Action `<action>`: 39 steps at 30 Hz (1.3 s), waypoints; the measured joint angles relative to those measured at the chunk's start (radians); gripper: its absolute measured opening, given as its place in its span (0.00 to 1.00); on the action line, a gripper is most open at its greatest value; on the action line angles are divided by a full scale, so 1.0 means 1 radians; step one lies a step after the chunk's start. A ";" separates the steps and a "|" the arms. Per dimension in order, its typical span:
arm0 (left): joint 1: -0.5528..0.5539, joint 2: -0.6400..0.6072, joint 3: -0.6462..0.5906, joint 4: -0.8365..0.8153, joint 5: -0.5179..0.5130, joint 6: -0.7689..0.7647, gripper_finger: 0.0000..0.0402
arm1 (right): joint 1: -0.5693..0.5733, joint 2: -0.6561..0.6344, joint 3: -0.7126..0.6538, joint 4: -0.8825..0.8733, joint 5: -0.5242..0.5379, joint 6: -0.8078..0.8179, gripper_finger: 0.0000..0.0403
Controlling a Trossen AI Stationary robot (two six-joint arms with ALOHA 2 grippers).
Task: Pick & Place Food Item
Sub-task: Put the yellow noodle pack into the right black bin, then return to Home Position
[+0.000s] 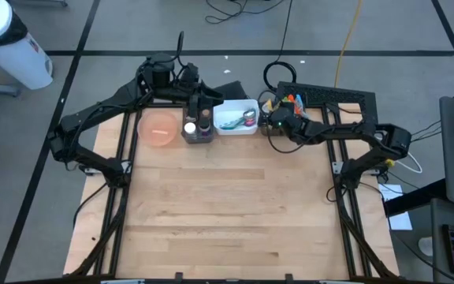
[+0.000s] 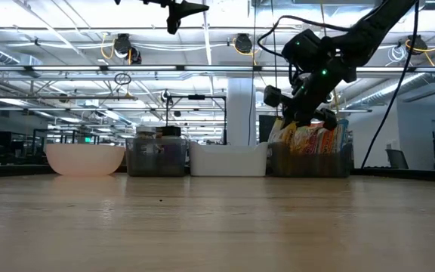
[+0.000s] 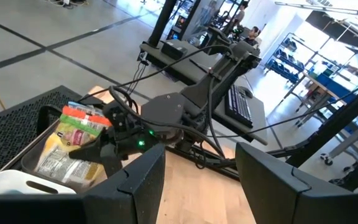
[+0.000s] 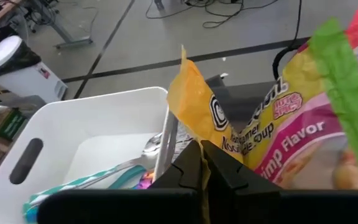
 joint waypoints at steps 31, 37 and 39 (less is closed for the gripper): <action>0.213 -0.106 -0.002 -0.127 0.206 0.107 0.50 | -0.044 -0.317 -0.002 0.112 -0.125 -0.461 0.35; 0.261 -0.266 -0.001 -0.233 0.161 0.230 0.50 | -0.035 -0.539 -0.002 0.108 -0.288 -0.503 0.23; 0.260 -0.319 -0.001 -0.274 0.135 0.263 0.50 | -0.016 -0.607 -0.002 0.088 -0.311 -0.534 0.18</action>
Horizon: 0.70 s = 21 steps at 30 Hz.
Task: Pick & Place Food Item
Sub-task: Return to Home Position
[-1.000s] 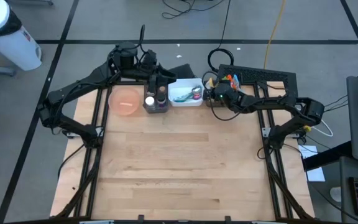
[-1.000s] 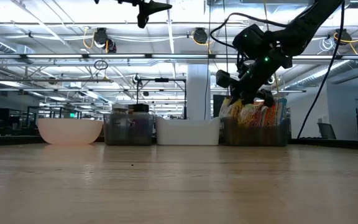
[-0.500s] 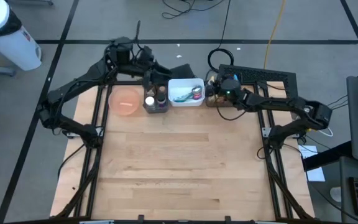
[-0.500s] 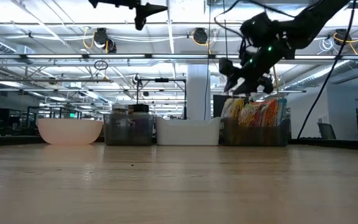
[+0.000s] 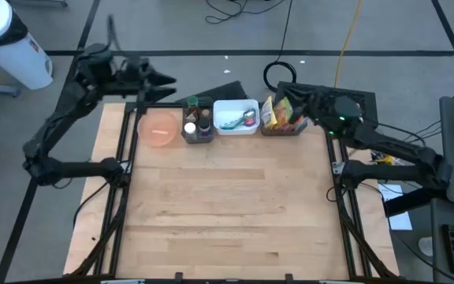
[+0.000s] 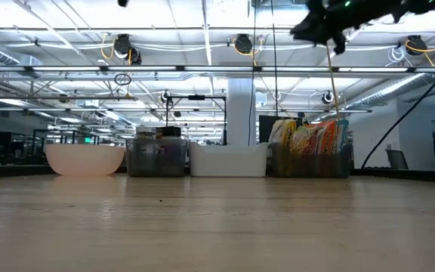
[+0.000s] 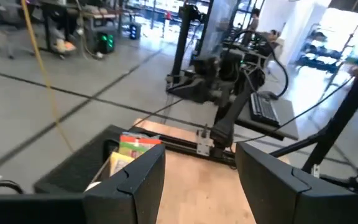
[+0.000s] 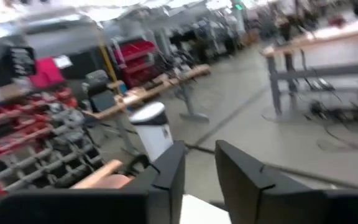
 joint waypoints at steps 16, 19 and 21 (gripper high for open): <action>-0.037 -0.622 -0.596 0.254 -0.298 -0.351 0.50 | 0.510 -0.209 0.000 -0.119 0.388 -0.155 0.01; -0.038 -0.756 -0.667 0.239 -0.357 -0.377 0.50 | 0.643 -0.207 0.000 -0.119 0.538 -0.194 0.01; -0.038 -0.836 -0.698 0.198 -0.396 -0.382 0.50 | 0.726 -0.207 0.000 -0.120 0.646 -0.222 0.01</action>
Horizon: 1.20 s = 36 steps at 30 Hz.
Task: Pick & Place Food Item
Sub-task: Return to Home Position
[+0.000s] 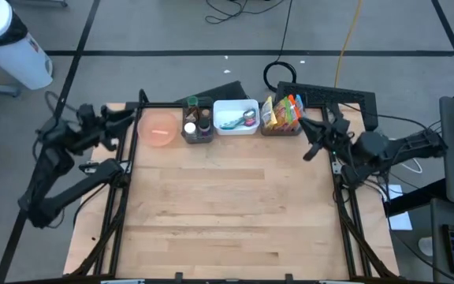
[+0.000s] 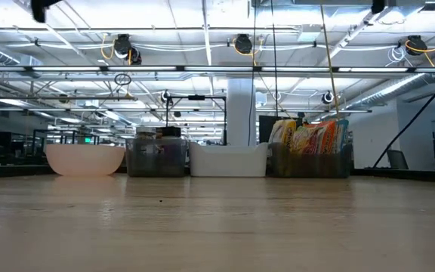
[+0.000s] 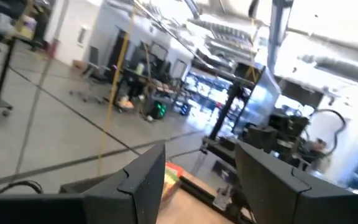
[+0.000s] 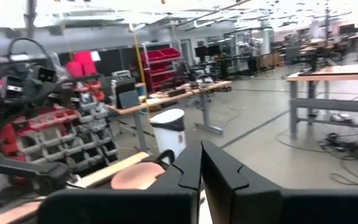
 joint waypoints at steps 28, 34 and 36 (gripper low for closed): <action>-0.023 -0.243 -0.451 0.207 0.064 -0.291 0.50 | 0.221 -0.281 -0.587 0.467 -0.408 0.350 0.00; -0.099 -0.243 -0.547 0.234 0.037 -0.316 0.50 | 0.221 -0.275 -0.703 0.611 -0.466 0.339 0.00; -0.130 -0.243 -0.555 0.237 0.030 -0.284 0.50 | 0.217 -0.275 -0.732 0.671 -0.490 0.259 0.00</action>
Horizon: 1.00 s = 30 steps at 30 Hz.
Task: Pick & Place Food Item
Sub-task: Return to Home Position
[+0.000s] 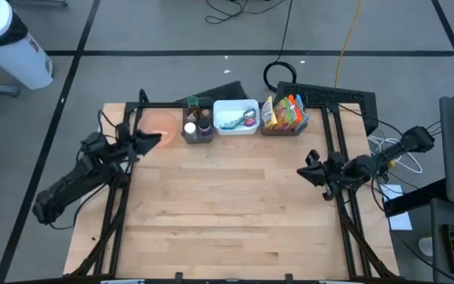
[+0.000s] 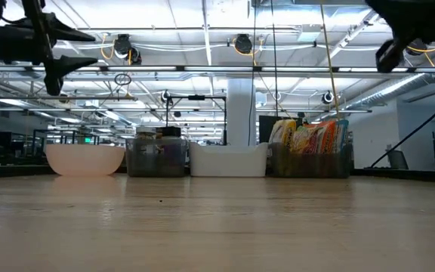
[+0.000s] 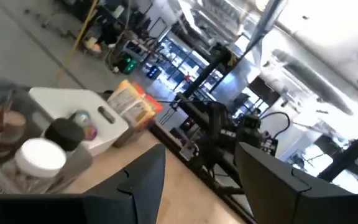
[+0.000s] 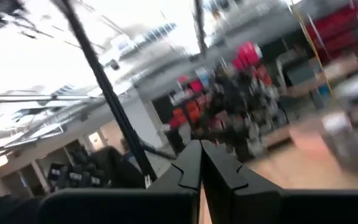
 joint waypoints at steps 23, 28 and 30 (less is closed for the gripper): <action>-0.494 0.072 -0.161 0.111 -0.832 0.572 0.50 | -0.324 0.000 -0.049 -0.076 -0.335 -0.051 0.00; -0.495 0.123 -0.161 0.111 -0.833 0.596 0.50 | -0.341 0.000 -0.050 -0.128 -0.323 -0.078 0.00; -0.495 0.144 -0.161 0.110 -0.833 0.592 0.50 | -0.346 0.000 -0.050 -0.151 -0.297 -0.081 0.00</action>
